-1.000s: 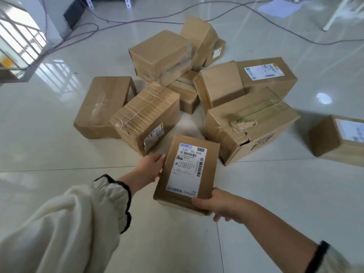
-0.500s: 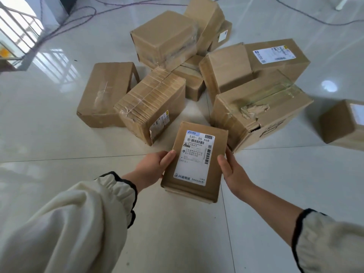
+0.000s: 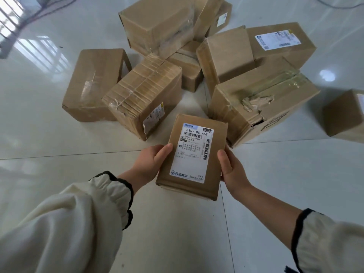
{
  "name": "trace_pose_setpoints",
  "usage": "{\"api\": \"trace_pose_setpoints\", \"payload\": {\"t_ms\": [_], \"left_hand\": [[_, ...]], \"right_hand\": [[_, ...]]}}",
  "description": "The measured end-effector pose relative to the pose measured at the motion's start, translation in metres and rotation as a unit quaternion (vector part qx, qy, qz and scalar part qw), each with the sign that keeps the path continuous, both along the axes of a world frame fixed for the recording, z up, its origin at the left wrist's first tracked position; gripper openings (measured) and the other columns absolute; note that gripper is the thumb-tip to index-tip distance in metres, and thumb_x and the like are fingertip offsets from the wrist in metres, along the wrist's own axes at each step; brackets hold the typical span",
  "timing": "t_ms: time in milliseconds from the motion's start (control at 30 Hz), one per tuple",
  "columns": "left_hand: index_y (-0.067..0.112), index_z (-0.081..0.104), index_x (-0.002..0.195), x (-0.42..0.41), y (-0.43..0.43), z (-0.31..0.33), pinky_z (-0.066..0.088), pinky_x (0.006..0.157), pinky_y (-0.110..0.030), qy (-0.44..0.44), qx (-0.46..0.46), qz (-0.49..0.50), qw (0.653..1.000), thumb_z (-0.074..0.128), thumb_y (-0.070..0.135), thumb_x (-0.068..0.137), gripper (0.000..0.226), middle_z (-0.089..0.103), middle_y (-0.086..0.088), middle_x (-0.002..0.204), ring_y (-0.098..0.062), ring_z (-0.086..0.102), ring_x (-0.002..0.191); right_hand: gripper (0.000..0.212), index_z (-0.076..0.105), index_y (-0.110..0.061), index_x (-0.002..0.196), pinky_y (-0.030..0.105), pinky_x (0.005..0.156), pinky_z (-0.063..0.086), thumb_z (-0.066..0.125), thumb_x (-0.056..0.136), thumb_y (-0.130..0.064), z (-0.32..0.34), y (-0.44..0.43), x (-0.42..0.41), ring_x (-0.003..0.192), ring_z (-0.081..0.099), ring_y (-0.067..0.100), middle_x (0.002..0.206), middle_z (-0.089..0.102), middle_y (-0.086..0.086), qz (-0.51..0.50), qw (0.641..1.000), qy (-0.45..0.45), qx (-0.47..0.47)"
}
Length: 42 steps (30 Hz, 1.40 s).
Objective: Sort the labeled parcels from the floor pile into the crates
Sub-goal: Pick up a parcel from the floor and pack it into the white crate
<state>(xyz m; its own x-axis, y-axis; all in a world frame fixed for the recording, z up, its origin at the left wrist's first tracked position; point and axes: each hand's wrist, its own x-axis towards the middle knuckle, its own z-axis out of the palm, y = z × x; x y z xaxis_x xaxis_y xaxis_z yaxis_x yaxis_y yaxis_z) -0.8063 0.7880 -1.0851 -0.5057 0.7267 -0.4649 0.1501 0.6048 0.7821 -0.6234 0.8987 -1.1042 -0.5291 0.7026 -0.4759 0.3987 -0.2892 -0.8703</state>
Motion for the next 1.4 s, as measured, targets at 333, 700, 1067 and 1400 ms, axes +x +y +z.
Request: {"api": "trace_pose_setpoints", "payload": {"t_ms": [333,700,1067,1400], "left_hand": [[0.009,0.07,0.082,0.025,0.001,0.091,0.052,0.085,-0.056,-0.074,0.055,0.169,0.981,0.046,0.072,0.063,0.071,0.073,-0.017,0.091,-0.037,0.067,0.093],[0.018,0.071,0.078,0.064,0.074,0.538,0.054,0.087,-0.048,-0.057,0.123,0.073,0.988,0.046,0.072,0.071,0.06,0.075,0.0,0.089,-0.022,0.07,0.089],[0.014,0.067,0.087,0.089,0.08,0.895,0.045,0.056,-0.016,0.056,0.221,0.035,0.973,0.045,0.051,0.094,0.043,0.066,0.005,0.076,-0.012,0.063,0.071],[0.022,0.066,0.076,0.121,0.092,0.939,0.054,0.083,-0.038,0.099,0.233,-0.024,0.967,0.04,0.057,0.093,0.047,0.069,0.004,0.078,-0.021,0.068,0.08]], "right_hand": [[0.054,0.033,-0.045,0.142,0.04,0.091,0.054,0.05,0.091,-0.046,0.126,0.012,0.014,0.101,0.064,0.005,0.118,0.064,-0.016,0.023,0.999,-0.019,0.022],[0.043,0.049,-0.037,0.135,0.039,0.095,0.052,0.053,0.093,-0.04,0.586,0.069,0.066,0.1,0.066,0.005,0.107,0.069,-0.015,-0.073,0.992,-0.02,0.099],[0.044,0.043,-0.038,0.139,0.016,0.057,0.051,0.045,0.096,-0.044,0.924,0.046,0.097,0.091,0.065,0.005,0.105,0.067,-0.013,-0.127,0.976,0.069,0.164],[0.047,0.037,-0.04,0.142,0.019,0.063,0.051,0.042,0.096,-0.045,0.97,0.045,0.135,0.094,0.065,0.007,0.117,0.064,-0.008,-0.152,0.965,0.104,0.187]]}}
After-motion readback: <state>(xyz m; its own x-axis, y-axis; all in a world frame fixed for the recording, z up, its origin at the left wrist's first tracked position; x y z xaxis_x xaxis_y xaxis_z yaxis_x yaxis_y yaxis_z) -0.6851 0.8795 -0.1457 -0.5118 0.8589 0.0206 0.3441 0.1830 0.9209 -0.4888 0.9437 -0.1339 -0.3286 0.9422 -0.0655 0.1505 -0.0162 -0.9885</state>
